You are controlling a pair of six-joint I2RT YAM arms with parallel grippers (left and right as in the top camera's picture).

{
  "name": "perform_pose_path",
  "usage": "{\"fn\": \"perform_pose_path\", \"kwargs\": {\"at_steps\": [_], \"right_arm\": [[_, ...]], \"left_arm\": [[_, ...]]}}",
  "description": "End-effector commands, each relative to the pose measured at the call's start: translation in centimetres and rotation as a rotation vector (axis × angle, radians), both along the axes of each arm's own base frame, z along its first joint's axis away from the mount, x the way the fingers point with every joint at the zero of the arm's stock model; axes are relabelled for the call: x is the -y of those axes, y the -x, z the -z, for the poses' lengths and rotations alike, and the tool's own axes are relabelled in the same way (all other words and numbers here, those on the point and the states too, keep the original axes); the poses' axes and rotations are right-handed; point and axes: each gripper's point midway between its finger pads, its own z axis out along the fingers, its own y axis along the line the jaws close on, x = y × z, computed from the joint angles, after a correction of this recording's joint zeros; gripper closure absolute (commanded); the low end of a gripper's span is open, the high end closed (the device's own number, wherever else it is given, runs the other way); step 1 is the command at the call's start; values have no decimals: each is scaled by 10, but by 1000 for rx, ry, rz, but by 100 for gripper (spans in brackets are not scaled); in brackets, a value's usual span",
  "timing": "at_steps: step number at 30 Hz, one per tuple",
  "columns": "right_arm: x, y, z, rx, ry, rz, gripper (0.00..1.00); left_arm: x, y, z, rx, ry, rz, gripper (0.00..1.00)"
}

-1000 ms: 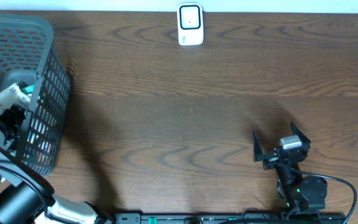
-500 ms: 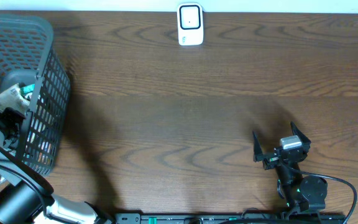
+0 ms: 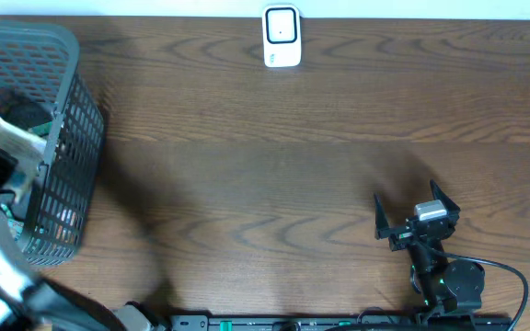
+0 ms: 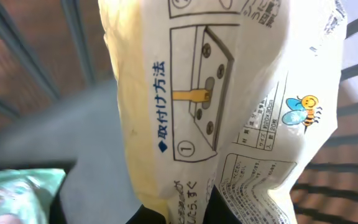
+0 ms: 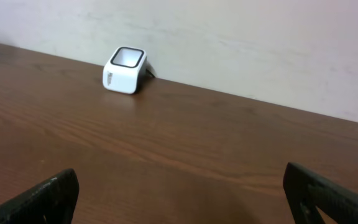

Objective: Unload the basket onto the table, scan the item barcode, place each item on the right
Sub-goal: 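Grasp the white-and-yellow snack bag in the basket with the left gripper, then lift the bag out and place it on the table centre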

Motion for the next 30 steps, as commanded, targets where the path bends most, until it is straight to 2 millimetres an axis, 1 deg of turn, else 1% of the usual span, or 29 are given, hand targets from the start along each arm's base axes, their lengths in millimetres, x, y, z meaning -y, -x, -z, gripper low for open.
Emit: {"fn": "perform_pose_path", "kwargs": {"at_steps": [1,3,4,6,10,13,15,18,22,25,27,28,30], "right_arm": [[-1,0,1,-3,-10,-2,1],[-1,0,1,-3,-10,-2,1],[-1,0,1,-3,-10,-2,1],[-1,0,1,-3,-10,-2,1],[-1,0,1,-3,-10,-2,1],[-1,0,1,-3,-10,-2,1],[-1,0,1,-3,-10,-2,1],[-1,0,1,-3,-10,-2,1],[-1,0,1,-3,-10,-2,1],[-1,0,1,-3,-10,-2,1],[-1,0,1,-3,-10,-2,1],[-1,0,1,-3,-10,-2,1],[-1,0,1,-3,-10,-2,1]], "left_arm": [[13,3,-54,106,-87,0,93],[26,5,-80,159,-141,20,93],[37,6,-104,212,-191,39,93],[46,9,-130,273,-249,51,93],[54,18,-172,396,-320,28,93],[63,24,-192,460,-341,29,93],[79,22,-204,507,-342,99,93],[113,10,-209,551,-304,247,93],[161,-9,-198,544,-223,404,93],[203,-22,-188,524,-171,530,93],[230,-29,-175,486,-133,593,93],[240,-31,-167,458,-116,610,93],[262,-34,-144,372,-78,648,93]]}}
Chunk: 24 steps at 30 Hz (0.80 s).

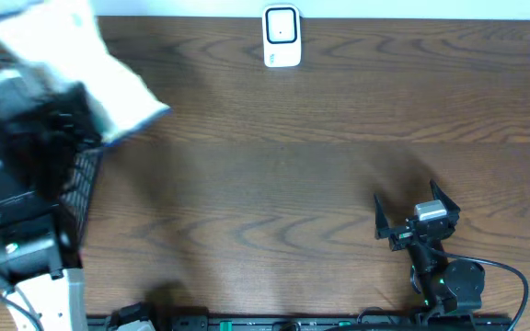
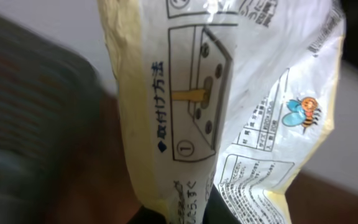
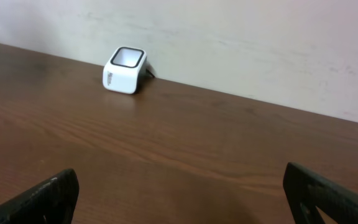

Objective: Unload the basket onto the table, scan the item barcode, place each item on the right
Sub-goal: 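Lift the bag out and place it on the table centre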

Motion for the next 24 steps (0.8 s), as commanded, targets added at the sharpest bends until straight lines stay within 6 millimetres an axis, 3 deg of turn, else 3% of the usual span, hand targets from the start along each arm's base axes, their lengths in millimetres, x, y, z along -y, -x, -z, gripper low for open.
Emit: {"fn": "perform_pose_path", "kwargs": {"at_steps": [1,9,10,17,21,24], "right_arm": [[-1,0,1,-3,-11,-3,1],[-1,0,1,-3,-11,-3,1],[-1,0,1,-3,-11,-3,1],[-1,0,1,-3,-11,-3,1],[-1,0,1,-3,-11,-3,1],[-1,0,1,-3,-11,-3,1]], "left_arm": [[34,-6,25,-104,-15,60,93],[128,-19,122,-456,28,203,93],[148,-23,147,-538,59,211,93],[204,-25,245,-790,41,230,93],[231,-29,281,-829,32,265,93],[243,-32,293,-836,58,286,93]]}}
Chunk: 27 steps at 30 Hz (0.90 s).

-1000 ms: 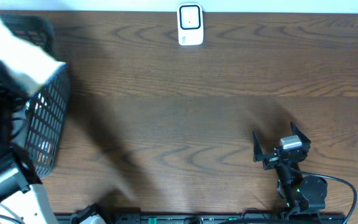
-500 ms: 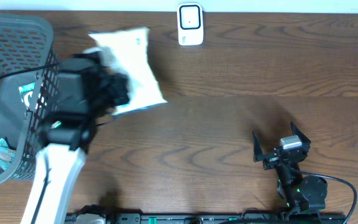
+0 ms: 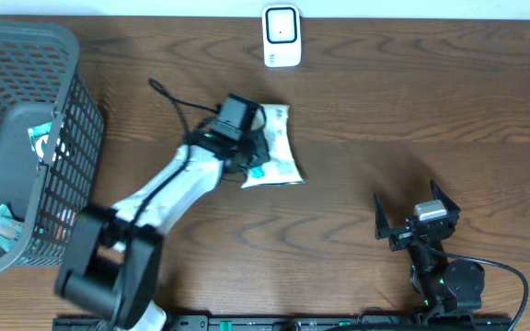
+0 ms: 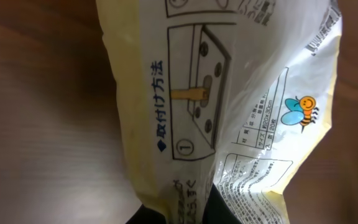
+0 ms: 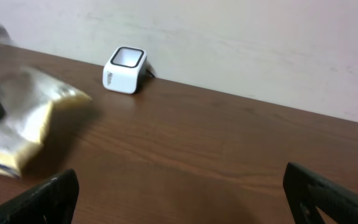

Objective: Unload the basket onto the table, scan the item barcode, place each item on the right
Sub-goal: 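Lift the bag out and place it on the table centre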

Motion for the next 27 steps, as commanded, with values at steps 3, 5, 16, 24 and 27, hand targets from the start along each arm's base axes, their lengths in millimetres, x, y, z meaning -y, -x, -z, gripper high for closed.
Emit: {"fn": "perform_pose_path", "kwargs": {"at_steps": [3,5,16,24,27], "right_arm": [[-1,0,1,-3,-11,-3,1],[-1,0,1,-3,-11,-3,1],[-1,0,1,-3,-11,-3,1],[-1,0,1,-3,-11,-3,1],[-1,0,1,-3,-11,-3,1]], "left_arm": [[10,-6,3,-5,41,-24,92],[10,-6,3,-4,41,-23,93],[11,-7,-1,8,47,-15,31],[4,-15,-69,197,75,54,29],[-8,-16,-101,264,100,27,29]]}}
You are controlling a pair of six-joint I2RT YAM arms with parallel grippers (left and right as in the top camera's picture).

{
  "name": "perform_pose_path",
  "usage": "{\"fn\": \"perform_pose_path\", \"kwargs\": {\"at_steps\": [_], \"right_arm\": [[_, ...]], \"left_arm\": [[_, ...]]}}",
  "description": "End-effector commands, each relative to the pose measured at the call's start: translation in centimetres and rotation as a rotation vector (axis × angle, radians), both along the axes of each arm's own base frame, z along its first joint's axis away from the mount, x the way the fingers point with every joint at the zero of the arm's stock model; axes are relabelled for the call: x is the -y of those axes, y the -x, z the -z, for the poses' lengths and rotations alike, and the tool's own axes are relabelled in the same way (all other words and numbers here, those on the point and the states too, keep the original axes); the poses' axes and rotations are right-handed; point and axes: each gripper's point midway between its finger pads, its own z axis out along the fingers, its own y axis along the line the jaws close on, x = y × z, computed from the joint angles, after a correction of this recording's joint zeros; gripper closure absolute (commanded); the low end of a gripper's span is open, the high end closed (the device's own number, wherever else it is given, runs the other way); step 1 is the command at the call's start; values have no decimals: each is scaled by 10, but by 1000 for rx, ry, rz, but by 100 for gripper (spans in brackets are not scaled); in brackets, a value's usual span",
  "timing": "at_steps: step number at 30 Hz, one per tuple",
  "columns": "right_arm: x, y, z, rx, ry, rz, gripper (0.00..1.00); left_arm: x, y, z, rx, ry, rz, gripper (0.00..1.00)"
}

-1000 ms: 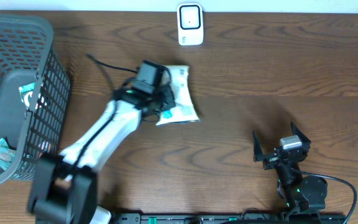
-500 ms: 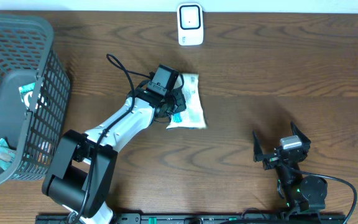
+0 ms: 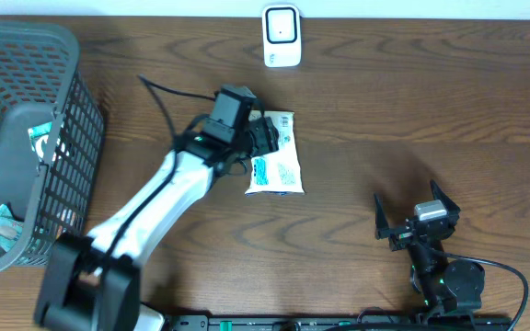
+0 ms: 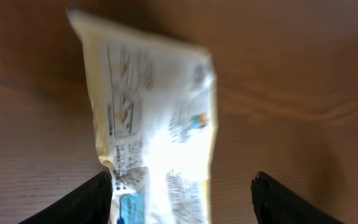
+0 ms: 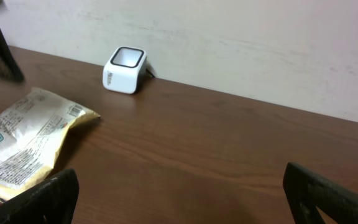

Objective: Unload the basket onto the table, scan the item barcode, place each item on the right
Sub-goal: 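Lift the bag out and place it on the table centre, then reach the left gripper back into the basket toward the dark tin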

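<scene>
The item, a pale yellow and white printed packet point(image 3: 274, 154), lies flat on the wooden table in front of the white barcode scanner point(image 3: 282, 37). My left gripper point(image 3: 258, 136) is open just over the packet's far end. In the left wrist view the packet point(image 4: 157, 124) is blurred, and the left gripper point(image 4: 182, 177) has one black finger on each side of it. My right gripper point(image 3: 414, 217) stands open near the front right, holding nothing. The right wrist view shows the packet point(image 5: 23, 142), the scanner point(image 5: 124, 70) and the right gripper point(image 5: 180, 171).
A dark grey mesh basket point(image 3: 63, 156) stands at the left edge with more packets inside. A pale wall point(image 5: 229, 43) runs behind the scanner at the table's back edge.
My left gripper was shut on the packet over the table. Now it is open and the packet lies flat on the wood. The right arm has not moved.
My left gripper was shut on the packet inside the basket. Then it held the packet above the basket's rim. After that it held it over the table in front of the scanner. Now the packet rests there, released.
</scene>
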Motion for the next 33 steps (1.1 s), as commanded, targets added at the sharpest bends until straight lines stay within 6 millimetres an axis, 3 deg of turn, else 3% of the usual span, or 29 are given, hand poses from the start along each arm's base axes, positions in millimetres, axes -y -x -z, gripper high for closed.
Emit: {"fn": "perform_pose_path", "kwargs": {"at_steps": [1,12,22,24,28,33], "right_arm": [[-1,0,1,-3,-11,-3,1],[-1,0,1,-3,-11,-3,1],[-1,0,1,-3,-11,-3,1],[-1,0,1,-3,-11,-3,1],[-1,0,1,-3,-11,-3,1],[-1,0,1,-3,-11,-3,1]], "left_arm": [[-16,-5,-52,124,34,-11,29],[-87,3,-158,391,66,-128,29],[-193,19,-259,545,-74,-319,29],[-229,28,-284,576,-120,-417,29],[-295,49,-293,546,-231,-641,29],[-364,84,-258,362,-327,-897,29]]}}
